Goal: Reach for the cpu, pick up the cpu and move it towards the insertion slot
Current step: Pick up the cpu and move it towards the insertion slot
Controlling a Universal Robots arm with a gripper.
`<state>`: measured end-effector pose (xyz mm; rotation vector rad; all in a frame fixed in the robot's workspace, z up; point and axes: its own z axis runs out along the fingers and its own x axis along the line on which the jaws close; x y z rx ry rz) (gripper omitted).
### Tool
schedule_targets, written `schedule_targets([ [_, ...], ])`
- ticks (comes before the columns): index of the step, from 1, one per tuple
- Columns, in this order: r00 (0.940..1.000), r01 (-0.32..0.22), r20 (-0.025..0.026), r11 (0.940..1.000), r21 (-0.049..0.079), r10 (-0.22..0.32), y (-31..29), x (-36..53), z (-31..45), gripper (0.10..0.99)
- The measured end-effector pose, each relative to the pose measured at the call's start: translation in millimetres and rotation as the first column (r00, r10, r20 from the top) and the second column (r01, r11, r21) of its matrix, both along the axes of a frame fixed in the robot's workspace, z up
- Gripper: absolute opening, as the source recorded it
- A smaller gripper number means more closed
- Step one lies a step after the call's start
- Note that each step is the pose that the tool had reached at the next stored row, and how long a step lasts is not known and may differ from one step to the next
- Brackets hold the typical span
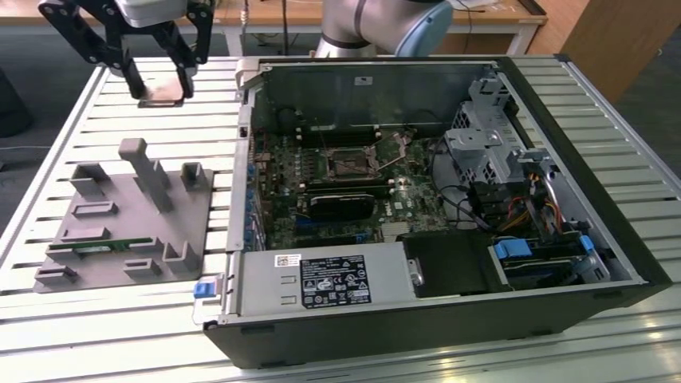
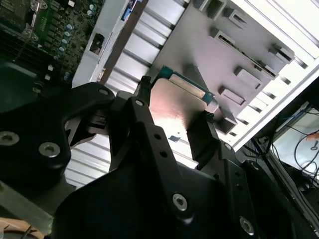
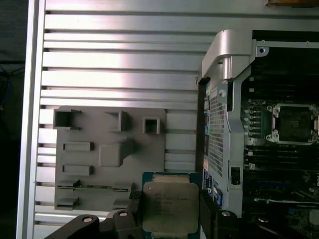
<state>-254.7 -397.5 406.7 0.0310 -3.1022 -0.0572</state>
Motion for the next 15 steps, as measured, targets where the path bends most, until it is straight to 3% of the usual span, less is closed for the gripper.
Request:
schedule_targets([
  [7,1.0000,0.000,-0.0019,1.0000,0.000,0.000,1.2,19.6,0.0,0.541],
  [15,1.0000,0.000,-0.0020,1.0000,0.000,0.000,7.9,37.7,0.0,0.541],
])
